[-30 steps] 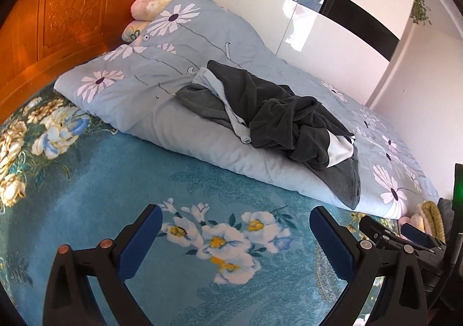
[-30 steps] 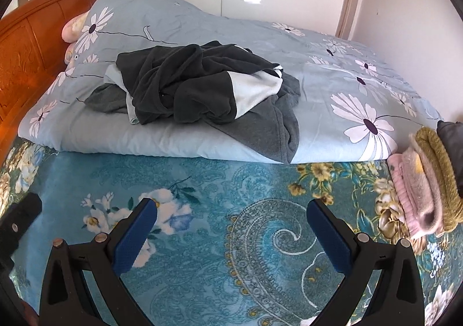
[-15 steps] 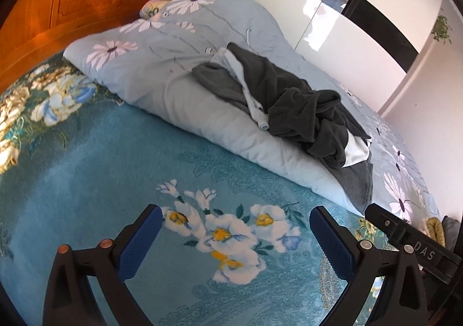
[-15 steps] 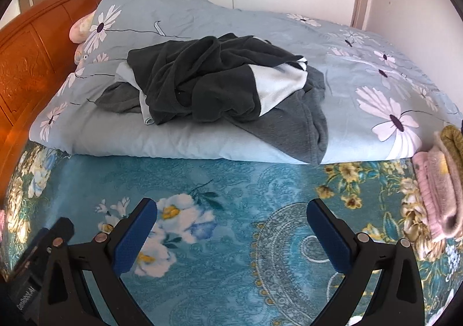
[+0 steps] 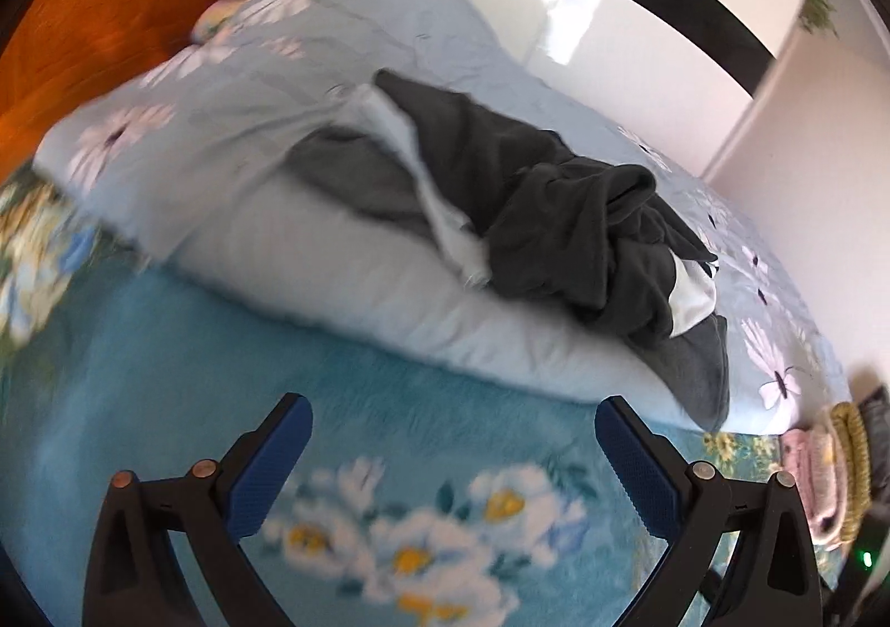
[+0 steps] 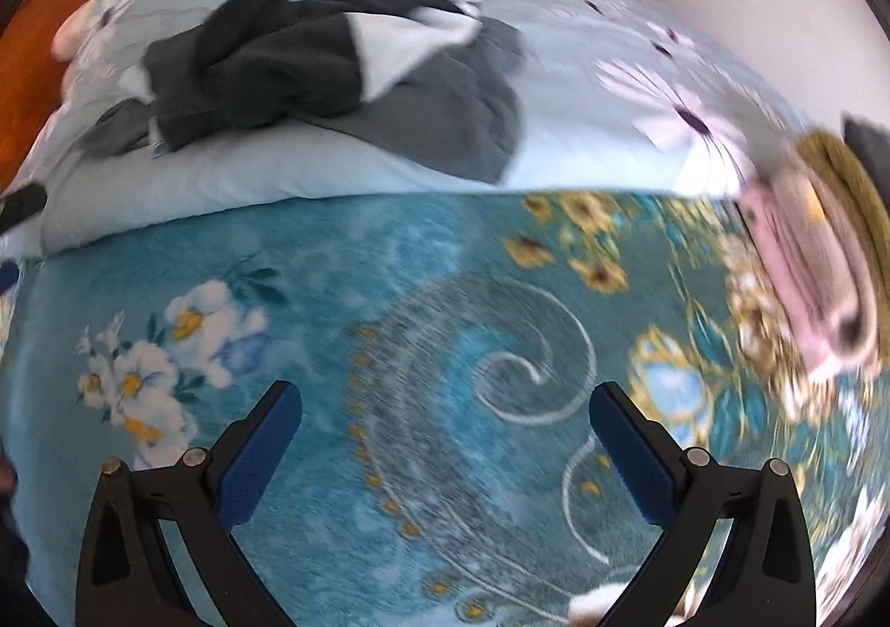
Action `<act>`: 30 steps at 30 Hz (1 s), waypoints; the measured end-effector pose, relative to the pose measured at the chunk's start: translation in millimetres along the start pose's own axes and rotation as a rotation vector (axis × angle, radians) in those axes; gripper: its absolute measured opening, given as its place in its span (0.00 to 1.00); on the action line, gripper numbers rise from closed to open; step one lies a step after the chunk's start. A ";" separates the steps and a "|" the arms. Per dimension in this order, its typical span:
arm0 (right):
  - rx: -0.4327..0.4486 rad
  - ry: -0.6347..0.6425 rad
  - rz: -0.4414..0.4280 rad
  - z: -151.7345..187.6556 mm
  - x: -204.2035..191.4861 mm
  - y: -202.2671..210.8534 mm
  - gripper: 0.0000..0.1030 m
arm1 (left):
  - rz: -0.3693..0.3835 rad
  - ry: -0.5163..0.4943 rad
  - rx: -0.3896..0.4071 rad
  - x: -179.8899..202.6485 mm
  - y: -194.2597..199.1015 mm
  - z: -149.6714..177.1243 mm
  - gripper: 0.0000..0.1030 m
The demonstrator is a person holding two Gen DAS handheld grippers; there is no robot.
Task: Fold clothes
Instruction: 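Grasp the black-and-white fleece jacket with the left gripper and lift it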
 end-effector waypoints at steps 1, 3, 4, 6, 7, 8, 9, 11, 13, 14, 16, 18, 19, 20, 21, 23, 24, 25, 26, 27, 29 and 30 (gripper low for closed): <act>0.001 -0.015 0.012 3.4 4.0 2.5 1.00 | 0.012 -0.018 0.003 6.3 -8.3 -7.0 1.00; 0.001 -0.037 0.025 9.9 8.5 8.9 1.00 | 0.048 -0.021 0.003 18.8 -26.0 -21.9 1.00; 0.001 -0.044 0.027 12.9 9.3 12.5 1.00 | 0.065 -0.022 0.004 25.9 -35.0 -29.3 1.00; 0.001 -0.051 0.033 18.8 10.0 17.9 1.00 | 0.083 -0.041 0.010 40.4 -52.3 -41.3 1.00; -0.002 -0.050 0.039 21.3 9.0 21.1 1.00 | 0.083 -0.066 0.010 47.7 -61.1 -45.4 1.00; -0.005 -0.048 0.042 24.8 8.3 24.4 1.00 | 0.083 -0.096 0.011 56.0 -70.0 -49.2 1.00; -0.004 -0.044 0.045 26.6 7.7 26.9 1.00 | 0.083 -0.127 0.013 63.7 -78.3 -52.4 1.00; -0.004 -0.037 0.050 30.2 6.6 31.7 1.00 | 0.079 -0.200 0.017 75.9 -92.8 -56.3 0.98; -0.010 -0.027 0.056 34.2 6.3 35.8 1.00 | 0.065 -0.274 0.016 84.2 -108.0 -58.4 0.84; -0.014 -0.018 0.061 35.9 6.4 37.6 1.00 | 0.052 -0.295 0.007 85.8 -113.9 -58.6 0.79; -0.022 -0.004 0.070 38.1 7.0 40.1 1.00 | 0.019 -0.323 -0.030 85.1 -129.3 -57.6 0.46; -0.027 -0.005 0.078 38.2 8.5 41.4 1.00 | 0.005 -0.350 -0.062 83.8 -140.0 -55.4 0.31; -0.028 -0.008 0.082 37.9 9.4 41.9 1.00 | 0.009 -0.352 -0.055 81.9 -139.6 -57.0 0.19; -0.027 -0.014 0.085 37.3 10.3 41.9 1.00 | 0.004 -0.345 -0.039 78.5 -135.6 -60.6 0.16; -0.026 -0.024 0.087 36.0 11.5 42.2 1.00 | 0.000 -0.337 -0.022 75.1 -131.7 -64.2 0.14; -0.023 -0.042 0.084 34.0 11.8 44.2 1.00 | 0.010 -0.315 0.020 70.9 -116.3 -74.7 0.13; -0.021 -0.051 0.079 33.1 11.4 45.4 1.00 | 0.018 -0.303 0.042 69.3 -107.1 -80.6 0.13; -0.016 -0.057 0.073 32.0 9.8 47.7 1.00 | 0.030 -0.301 0.065 70.5 -96.3 -86.7 0.13; -0.008 -0.060 0.066 31.0 8.5 50.6 1.00 | 0.048 -0.311 0.087 75.2 -83.4 -93.0 0.12; 0.000 -0.067 0.058 29.9 7.4 54.4 1.00 | 0.065 -0.321 0.110 79.8 -70.5 -99.2 0.12; 0.016 -0.081 0.041 27.8 5.1 62.0 1.00 | 0.103 -0.331 0.145 91.4 -42.4 -109.3 0.12; 0.024 -0.094 0.030 26.9 5.1 66.6 1.00 | 0.123 -0.324 0.158 97.7 -27.4 -115.6 0.12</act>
Point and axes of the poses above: each gripper's, at about its wrist camera, not at the fingertips, and y roughly against the way its jaws point, x to its right, z to its underside, the point moved 5 cm from there along -y, roughly the way its jaws point, and after that the axes turned 12 degrees about x, right-handed, at the moved point
